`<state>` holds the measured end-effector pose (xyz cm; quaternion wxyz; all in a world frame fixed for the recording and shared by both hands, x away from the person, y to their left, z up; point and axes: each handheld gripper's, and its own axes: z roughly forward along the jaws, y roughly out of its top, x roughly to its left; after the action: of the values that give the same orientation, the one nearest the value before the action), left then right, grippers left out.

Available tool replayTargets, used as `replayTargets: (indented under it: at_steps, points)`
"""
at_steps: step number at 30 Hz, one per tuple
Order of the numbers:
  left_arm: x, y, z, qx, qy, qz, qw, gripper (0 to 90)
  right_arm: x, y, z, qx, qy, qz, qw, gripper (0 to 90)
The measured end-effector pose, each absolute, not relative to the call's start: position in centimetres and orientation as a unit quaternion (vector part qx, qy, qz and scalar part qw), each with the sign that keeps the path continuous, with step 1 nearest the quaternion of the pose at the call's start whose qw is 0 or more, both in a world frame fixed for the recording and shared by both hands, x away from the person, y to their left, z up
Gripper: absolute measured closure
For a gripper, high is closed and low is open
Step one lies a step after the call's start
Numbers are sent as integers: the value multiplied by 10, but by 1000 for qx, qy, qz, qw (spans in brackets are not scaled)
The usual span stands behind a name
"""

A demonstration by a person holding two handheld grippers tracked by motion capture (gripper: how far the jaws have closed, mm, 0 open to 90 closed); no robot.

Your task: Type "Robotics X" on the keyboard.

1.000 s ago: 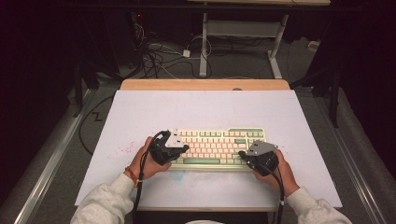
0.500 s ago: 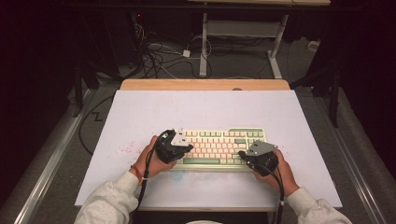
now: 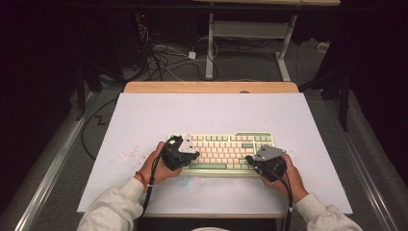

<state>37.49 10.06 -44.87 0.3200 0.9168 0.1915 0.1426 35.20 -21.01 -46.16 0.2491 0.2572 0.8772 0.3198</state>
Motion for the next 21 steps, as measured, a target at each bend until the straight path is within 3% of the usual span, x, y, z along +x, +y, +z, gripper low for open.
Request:
replayTargets:
  at_steps: [21]
  points:
    - [373,109,-446,916,192,148,321,877,352,-210,-462,257,877,320,249,900]
